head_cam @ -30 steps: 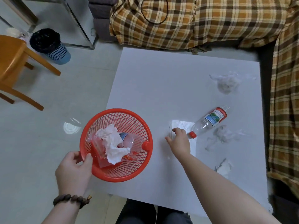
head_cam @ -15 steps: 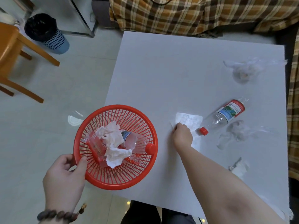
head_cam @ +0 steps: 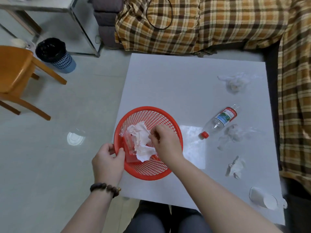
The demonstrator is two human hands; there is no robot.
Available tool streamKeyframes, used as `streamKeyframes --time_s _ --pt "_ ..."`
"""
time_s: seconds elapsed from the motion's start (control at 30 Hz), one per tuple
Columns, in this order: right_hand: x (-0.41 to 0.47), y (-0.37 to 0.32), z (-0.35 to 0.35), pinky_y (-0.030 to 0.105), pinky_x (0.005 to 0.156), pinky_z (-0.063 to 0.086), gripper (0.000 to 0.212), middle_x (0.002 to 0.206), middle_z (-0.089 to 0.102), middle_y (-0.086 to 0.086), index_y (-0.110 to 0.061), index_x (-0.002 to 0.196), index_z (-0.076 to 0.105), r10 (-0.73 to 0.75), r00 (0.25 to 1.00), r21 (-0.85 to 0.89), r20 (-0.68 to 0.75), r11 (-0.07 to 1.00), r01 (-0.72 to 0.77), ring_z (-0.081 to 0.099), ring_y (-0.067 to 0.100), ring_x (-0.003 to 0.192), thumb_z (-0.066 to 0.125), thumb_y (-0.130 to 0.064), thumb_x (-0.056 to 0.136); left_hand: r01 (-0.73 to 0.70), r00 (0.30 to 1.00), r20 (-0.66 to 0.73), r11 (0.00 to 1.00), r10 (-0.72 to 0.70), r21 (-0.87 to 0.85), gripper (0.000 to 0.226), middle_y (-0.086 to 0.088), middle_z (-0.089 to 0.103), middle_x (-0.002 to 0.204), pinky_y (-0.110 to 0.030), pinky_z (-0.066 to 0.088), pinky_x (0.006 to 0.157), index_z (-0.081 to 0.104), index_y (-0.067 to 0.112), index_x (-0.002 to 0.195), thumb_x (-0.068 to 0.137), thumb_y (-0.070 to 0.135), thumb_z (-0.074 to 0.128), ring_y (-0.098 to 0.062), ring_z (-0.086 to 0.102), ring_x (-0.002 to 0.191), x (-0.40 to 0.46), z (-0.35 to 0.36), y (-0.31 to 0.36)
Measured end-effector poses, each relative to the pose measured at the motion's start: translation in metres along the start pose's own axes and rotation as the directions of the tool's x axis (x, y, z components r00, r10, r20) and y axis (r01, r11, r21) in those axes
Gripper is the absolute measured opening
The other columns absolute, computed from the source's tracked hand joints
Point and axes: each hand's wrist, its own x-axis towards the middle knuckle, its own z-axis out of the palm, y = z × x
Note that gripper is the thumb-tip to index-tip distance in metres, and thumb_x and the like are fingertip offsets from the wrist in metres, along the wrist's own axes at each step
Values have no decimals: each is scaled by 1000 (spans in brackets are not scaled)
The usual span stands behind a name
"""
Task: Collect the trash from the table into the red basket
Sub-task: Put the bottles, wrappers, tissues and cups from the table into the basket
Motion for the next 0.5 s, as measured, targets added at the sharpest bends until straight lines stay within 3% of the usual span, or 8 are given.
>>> streamKeyframes --time_s 0.13,0.23,0.33,0.5 --pt "-5 -11 7 32 69 42 11 100 60 6 -12 98 61 25 1000 -158 16 987 -22 54 23 92 56 -18 90 -42 998 42 999 43 -19 5 7 63 75 -16 38 57 64 15 82 84 15 68 -16 60 75 -6 -1 9" --pt "-16 -7 -2 32 77 43 22 112 58 4 -14 110 60 63 998 -149 -14 987 -64 51 22 103 57 -19 89 -63 994 90 998 65 -23 10 14 60 72 -21 41 59 60 20 77 83 17 68 -16 61 76 -6 1 11" --pt "-38 3 -23 31 81 44 23 112 57 3 -12 108 62 66 994 -133 -91 988 -77 49 20 106 60 -19 86 -84 983 164 996 84 -4 6 3 65 79 -29 45 70 62 19 81 83 19 68 -20 62 79 -6 7 11" --pt "-93 43 -72 25 77 40 19 109 57 5 -11 101 64 146 946 -81 -290 981 -176 53 20 101 64 -15 82 -116 970 220 993 105 35 6 3 63 73 -29 44 63 61 17 78 81 19 67 -25 63 76 -24 28 16"
